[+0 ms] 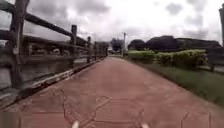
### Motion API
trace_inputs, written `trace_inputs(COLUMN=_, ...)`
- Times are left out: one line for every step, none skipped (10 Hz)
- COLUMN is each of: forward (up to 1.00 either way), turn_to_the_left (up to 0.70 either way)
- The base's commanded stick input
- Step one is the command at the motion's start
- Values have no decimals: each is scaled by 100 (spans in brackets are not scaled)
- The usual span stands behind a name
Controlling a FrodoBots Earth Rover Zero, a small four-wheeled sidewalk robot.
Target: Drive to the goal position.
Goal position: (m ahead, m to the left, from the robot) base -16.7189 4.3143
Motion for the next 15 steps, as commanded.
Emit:
trace_inputs(forward=100, turn_to_the_left=0)
trace_inputs(forward=100, turn_to_the_left=0)
trace_inputs(forward=100, turn_to_the_left=0)
trace_inputs(forward=100, turn_to_the_left=0)
trace_inputs(forward=100, turn_to_the_left=0)
trace_inputs(forward=100, turn_to_the_left=0)
trace_inputs(forward=100, turn_to_the_left=0)
trace_inputs(forward=100, turn_to_the_left=0)
trace_inputs(forward=100, turn_to_the_left=0)
trace_inputs(forward=100, turn_to_the_left=0)
trace_inputs(forward=100, turn_to_the_left=0)
trace_inputs(forward=100, turn_to_the_left=0)
trace_inputs(forward=100, turn_to_the_left=0)
trace_inputs(forward=100, turn_to_the_left=0)
trace_inputs(forward=100, turn_to_the_left=0)
